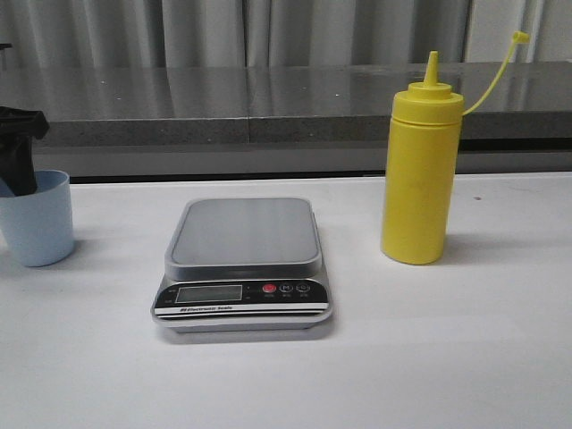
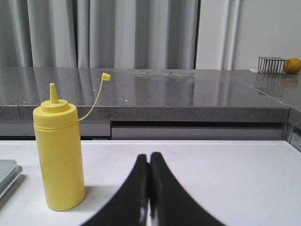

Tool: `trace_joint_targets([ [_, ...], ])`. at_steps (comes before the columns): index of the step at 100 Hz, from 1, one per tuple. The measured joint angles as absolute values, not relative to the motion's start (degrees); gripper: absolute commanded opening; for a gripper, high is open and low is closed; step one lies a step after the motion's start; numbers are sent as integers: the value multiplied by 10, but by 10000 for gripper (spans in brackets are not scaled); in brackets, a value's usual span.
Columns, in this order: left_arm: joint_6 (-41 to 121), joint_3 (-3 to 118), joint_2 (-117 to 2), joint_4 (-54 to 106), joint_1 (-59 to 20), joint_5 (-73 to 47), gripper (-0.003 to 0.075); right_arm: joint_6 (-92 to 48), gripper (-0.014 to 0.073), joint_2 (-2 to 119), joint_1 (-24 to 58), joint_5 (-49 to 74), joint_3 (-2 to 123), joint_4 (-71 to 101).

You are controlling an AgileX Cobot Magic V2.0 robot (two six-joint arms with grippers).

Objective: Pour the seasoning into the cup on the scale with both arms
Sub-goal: 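Lower the left gripper over the light blue cup and close on its rim, then lift the blue cup with the left gripper and carry it over the scale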

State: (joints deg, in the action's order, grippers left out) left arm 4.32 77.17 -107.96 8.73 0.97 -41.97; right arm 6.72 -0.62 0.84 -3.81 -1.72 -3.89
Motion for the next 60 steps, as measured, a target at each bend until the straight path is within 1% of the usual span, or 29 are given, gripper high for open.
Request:
trace_joint_targets([
  [2,43,772,-1080,87,10,-418,409,67,-60,-6,8,-38,-17,-39],
  [8,43,772,-1080,87,10,-417,330,67,-60,-6,8,-38,-17,-39],
  [9,43,772,-1080,87,10,-417,330,67,-60,-6,8,-38,-17,-39],
  [21,43,772,-1080,87,10,-417,192,67,-60,-6,8,-38,-17,-39],
  [35,43,772,-1080,92,10,-417,76,67,-60,-6,8,-38,-17,-39],
  [46,43,772,-1080,92,10,-417,9,67,-60,-6,8,-38,-17,-39],
  [60,43,772,-1080,94,10,-417,10,67,-60,-6,8,-38,-17,-39],
])
